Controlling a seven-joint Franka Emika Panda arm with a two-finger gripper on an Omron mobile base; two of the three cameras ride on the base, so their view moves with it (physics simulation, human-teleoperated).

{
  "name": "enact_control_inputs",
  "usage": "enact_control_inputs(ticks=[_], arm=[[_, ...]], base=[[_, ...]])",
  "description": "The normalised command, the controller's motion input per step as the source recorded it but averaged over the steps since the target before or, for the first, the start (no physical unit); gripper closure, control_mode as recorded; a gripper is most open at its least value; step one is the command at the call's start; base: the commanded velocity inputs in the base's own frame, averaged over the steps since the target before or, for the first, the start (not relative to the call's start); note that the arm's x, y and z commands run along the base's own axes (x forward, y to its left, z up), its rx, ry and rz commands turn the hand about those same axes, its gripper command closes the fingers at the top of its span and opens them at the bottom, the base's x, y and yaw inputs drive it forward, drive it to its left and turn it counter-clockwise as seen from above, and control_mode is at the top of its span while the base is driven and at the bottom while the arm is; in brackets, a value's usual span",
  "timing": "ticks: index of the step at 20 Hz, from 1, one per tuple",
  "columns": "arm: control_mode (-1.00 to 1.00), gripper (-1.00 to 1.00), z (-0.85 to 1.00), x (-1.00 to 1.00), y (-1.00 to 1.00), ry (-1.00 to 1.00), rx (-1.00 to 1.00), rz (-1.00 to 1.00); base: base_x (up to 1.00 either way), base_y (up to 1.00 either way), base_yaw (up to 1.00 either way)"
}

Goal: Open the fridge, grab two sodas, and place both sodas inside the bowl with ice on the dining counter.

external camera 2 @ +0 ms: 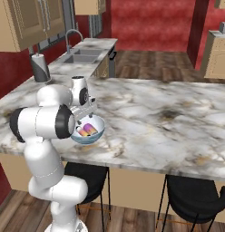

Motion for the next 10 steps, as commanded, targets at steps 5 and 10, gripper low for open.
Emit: enact_control_inputs(ticks=[5,10], arm=[[-1.0,-1.0,0.32,-0.05,0.0,0.0,0.0,0.0],[-1.0,-1.0,0.34,-0.39,0.0,-0.04,0.0,0.0]], base=[[0.0,0.0,0.0],[0.0,0.0,0.0]])
